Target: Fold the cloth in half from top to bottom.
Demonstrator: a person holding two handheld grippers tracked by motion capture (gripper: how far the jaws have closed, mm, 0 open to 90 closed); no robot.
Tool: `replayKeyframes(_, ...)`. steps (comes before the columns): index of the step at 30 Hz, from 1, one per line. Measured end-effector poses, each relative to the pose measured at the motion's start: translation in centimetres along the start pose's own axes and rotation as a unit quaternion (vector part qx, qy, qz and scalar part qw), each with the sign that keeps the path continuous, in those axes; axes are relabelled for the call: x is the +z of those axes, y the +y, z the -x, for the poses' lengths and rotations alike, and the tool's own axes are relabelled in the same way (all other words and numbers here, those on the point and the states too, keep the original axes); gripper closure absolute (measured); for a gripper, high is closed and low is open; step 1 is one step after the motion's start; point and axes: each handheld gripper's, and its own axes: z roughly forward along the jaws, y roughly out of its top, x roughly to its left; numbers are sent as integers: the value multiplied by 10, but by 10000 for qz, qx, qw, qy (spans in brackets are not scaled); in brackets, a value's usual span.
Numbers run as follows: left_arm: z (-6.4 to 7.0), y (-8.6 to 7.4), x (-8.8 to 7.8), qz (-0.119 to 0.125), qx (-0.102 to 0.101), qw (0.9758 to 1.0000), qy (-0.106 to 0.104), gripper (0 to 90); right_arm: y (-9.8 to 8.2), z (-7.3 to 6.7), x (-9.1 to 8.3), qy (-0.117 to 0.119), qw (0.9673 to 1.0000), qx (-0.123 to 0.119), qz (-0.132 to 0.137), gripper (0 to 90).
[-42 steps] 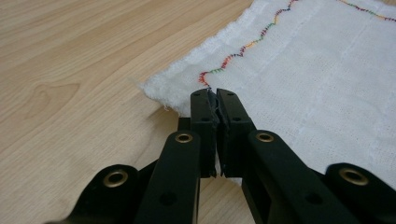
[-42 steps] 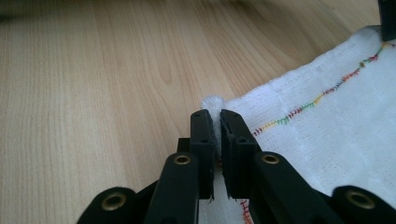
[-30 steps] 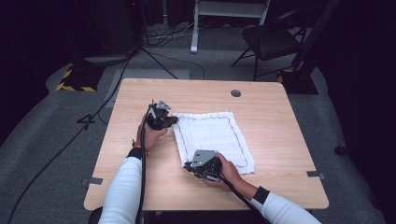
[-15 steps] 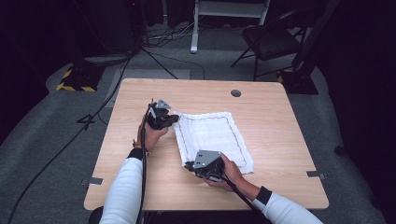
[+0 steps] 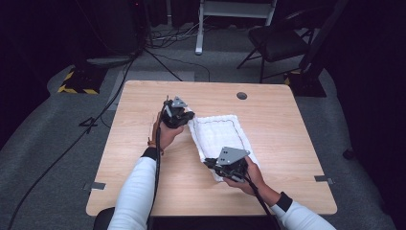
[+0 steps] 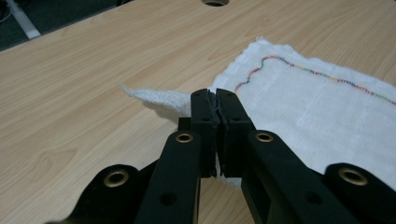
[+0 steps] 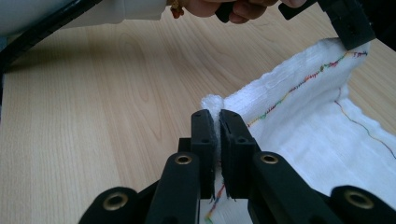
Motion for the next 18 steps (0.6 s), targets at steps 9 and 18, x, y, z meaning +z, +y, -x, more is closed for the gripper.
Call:
replayKeyframes(9,17,20,20,-36,202,9998,-34,867,-15,12,-24,-264,9994,230,30,851)
replayKeyframes(18,36,37,46,-84,323,9993,-187,868,-31,24,-49,-529,9976,445,16,851)
